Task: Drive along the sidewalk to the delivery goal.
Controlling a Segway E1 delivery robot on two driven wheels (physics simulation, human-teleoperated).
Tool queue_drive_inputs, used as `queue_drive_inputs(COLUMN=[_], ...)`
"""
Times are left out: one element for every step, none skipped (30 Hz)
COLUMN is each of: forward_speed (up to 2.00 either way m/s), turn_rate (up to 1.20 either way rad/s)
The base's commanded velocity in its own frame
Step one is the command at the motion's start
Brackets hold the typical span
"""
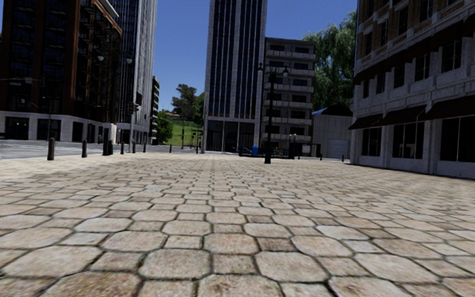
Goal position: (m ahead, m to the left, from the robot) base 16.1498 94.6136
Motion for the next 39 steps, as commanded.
queue_drive_inputs(forward_speed=[1.56, 1.56, 1.56, 1.56, 1.56, 1.56, 1.56, 1.56, 1.56, 1.56, 1.56, 1.56, 1.56, 1.56, 1.56, 1.56, 1.56, 1.56, 1.56, 1.56, 1.56, 1.56, 1.56, 1.56, 1.56, 1.59, 1.59, 1.62, 1.68, 1.68, 1.79, 2.00, 2.00, 2.00, 2.00, 2.00, 2.00, 2.00, 2.00], turn_rate=[0.00, 0.00, 0.00, 0.00, 0.00, 0.00, 0.00, 0.00, 0.00, 0.00, 0.00, 0.00, 0.00, 0.00, 0.00, 0.00, 0.00, 0.00, 0.00, 0.00, 0.00, 0.00, 0.00, 0.00, 0.00, 0.00, 0.00, 0.00, 0.00, 0.00, 0.00, 0.00, 0.00, 0.00, 0.00, 0.00, 0.00, 0.00, 0.00])
